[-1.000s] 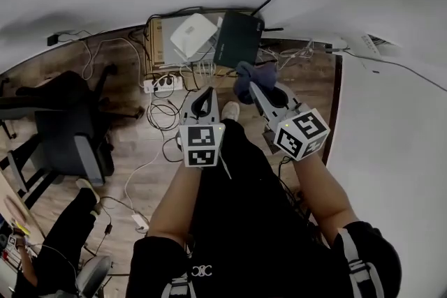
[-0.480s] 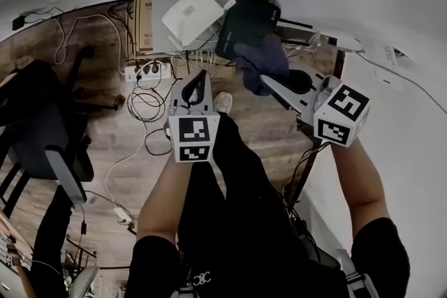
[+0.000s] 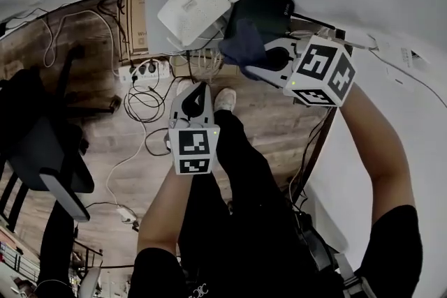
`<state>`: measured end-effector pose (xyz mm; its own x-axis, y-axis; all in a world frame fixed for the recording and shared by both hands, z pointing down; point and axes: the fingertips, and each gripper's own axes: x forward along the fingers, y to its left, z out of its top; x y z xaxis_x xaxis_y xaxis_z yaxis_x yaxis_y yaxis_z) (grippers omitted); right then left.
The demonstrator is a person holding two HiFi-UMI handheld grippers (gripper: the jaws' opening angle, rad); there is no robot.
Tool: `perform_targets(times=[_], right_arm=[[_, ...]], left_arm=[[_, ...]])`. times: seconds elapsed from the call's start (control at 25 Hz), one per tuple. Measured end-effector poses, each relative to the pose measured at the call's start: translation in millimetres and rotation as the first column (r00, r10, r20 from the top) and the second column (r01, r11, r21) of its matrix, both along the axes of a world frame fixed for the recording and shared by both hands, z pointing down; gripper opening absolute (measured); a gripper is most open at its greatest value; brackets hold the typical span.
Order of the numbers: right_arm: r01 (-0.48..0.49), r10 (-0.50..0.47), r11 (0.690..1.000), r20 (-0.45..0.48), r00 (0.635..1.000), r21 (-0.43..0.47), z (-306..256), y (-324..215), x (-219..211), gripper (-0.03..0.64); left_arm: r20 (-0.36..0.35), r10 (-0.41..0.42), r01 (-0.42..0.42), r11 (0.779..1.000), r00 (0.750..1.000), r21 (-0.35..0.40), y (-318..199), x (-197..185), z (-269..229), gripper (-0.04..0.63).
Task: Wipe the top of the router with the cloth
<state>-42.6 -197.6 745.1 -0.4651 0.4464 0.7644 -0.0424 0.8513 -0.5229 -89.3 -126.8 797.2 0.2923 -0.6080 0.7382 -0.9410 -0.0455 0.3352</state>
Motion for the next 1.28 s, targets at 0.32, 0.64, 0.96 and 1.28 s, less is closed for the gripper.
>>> perform_targets(times=[0.32,0.64,0.96,1.28], right_arm=[[-0.011,0.008,1.000,-0.128,0.992,-0.024,76,-9,-5,0.014],[0.050,-0.030,0.993,-0.181,0.983,0.104,133,-7,9,0.014],[0.165,-0.131,0.953,-0.146,0.981,0.253,157,7,12,0.015],[0.137,-0.101,0.973,-0.188,0.977,0.188,162,3,21,0.014]], left_arm=[[-0.029,-0.032,0.030,0.998,0.999,-0.050,1,-16,20,-0.003],[-0.028,-0.022,0.019,0.996,0.999,-0.082,6,-29,31,-0.003],[-0.020,0.014,-0.015,0.998,1.000,-0.067,-8,-30,42,-0.003],[-0.023,0.042,-0.043,0.997,0.999,-0.069,-11,-29,44,-0.003]])
